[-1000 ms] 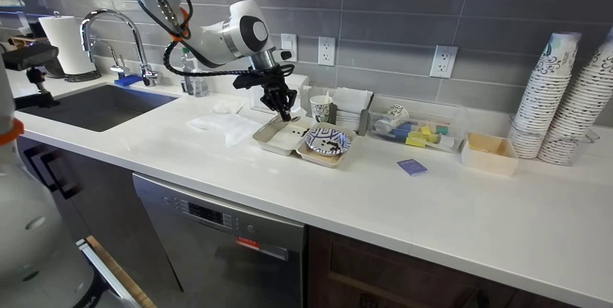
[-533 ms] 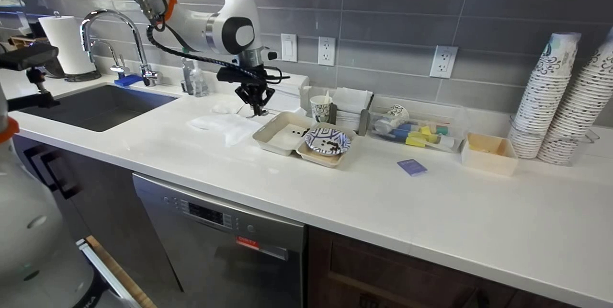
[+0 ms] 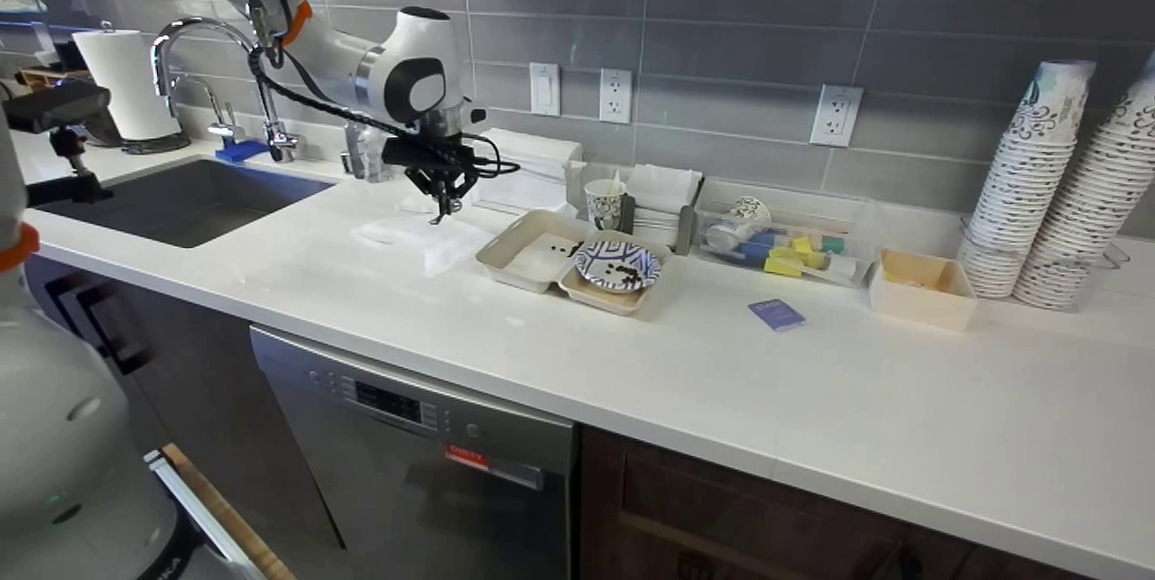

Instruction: Pick up the spoon and scoop up the beans and put them into the striped white bowl then place the spoon back down

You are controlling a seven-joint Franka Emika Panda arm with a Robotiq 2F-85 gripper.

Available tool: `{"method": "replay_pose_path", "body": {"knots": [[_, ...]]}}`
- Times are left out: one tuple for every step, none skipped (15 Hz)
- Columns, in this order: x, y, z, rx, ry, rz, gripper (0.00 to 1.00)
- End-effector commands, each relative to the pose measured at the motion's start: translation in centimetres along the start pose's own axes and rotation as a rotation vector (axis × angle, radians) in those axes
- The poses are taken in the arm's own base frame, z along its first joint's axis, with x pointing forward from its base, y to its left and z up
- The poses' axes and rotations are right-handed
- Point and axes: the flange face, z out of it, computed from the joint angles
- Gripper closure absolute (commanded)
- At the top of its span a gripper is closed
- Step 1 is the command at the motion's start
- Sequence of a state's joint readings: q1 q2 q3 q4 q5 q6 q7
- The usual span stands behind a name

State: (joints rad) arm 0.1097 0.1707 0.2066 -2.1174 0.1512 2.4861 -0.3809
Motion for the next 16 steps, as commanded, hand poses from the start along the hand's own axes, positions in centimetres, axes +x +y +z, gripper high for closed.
{"method": "replay_pose_path", "body": {"knots": [[0.3,-0.2,3.6,-0.006,0.093,-0.022,0.98],[0.2,-0.3,4.6,0.004,0.104,-0.048,0.98],[0.1,-0.4,5.6,0.003,0.112,-0.067,0.98],[0.1,-0.3,6.6,0.003,0.128,-0.085,0.98],[0.1,-0.3,7.4,0.008,0.133,-0.098,0.98],[0.0,-0.2,8.0,0.008,0.141,-0.108,0.98],[-0.1,-0.1,8.6,0.010,0.147,-0.118,0.98],[-0.2,0.0,8.9,0.012,0.151,-0.128,0.98],[-0.2,0.0,8.9,0.020,0.149,-0.135,0.67],[-0.2,0.0,8.3,0.018,0.166,-0.138,0.66],[-0.2,-0.1,7.6,0.021,0.165,-0.142,0.61],[-0.3,-0.2,6.5,0.021,0.164,-0.136,0.52],[-0.3,-0.4,5.5,0.022,0.166,-0.129,0.46],[-0.5,-0.5,4.3,0.015,0.161,-0.116,0.37],[-0.6,-0.4,3.1,-0.003,0.155,-0.088,0.31],[-1.1,-0.3,1.7,-0.027,0.133,-0.043,0.23]]}}
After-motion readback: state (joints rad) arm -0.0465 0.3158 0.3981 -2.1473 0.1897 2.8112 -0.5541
